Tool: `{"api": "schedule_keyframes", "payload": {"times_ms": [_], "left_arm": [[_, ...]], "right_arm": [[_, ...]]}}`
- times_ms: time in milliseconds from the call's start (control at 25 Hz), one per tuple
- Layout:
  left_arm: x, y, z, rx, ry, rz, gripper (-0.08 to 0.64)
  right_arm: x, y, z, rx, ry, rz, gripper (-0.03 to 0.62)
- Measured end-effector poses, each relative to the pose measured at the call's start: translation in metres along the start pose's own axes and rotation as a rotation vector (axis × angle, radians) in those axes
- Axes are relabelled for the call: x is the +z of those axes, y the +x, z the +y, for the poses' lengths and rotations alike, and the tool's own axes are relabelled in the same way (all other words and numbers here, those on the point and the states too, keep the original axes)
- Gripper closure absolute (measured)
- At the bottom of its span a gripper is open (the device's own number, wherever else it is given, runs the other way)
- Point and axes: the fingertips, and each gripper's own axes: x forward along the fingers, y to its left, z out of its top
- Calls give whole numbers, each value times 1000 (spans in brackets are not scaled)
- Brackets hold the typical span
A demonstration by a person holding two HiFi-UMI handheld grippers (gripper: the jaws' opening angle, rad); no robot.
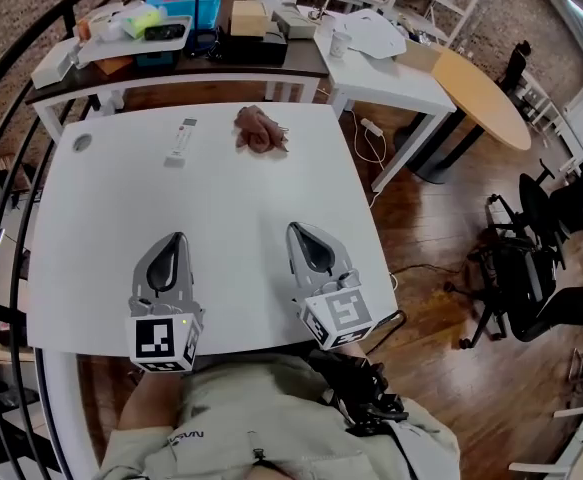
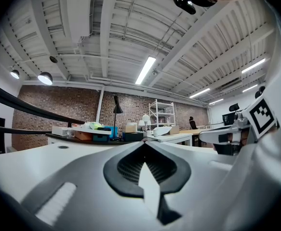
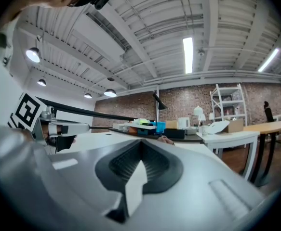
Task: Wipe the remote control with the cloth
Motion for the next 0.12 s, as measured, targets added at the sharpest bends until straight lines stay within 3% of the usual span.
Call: {"api": "schedule_keyframes", "payload": {"times_ms": [120], "left_arm": [[-4,1,2,13,-10,1,555]], "right_arm": [[2,5,0,10,1,-2,591]]}}
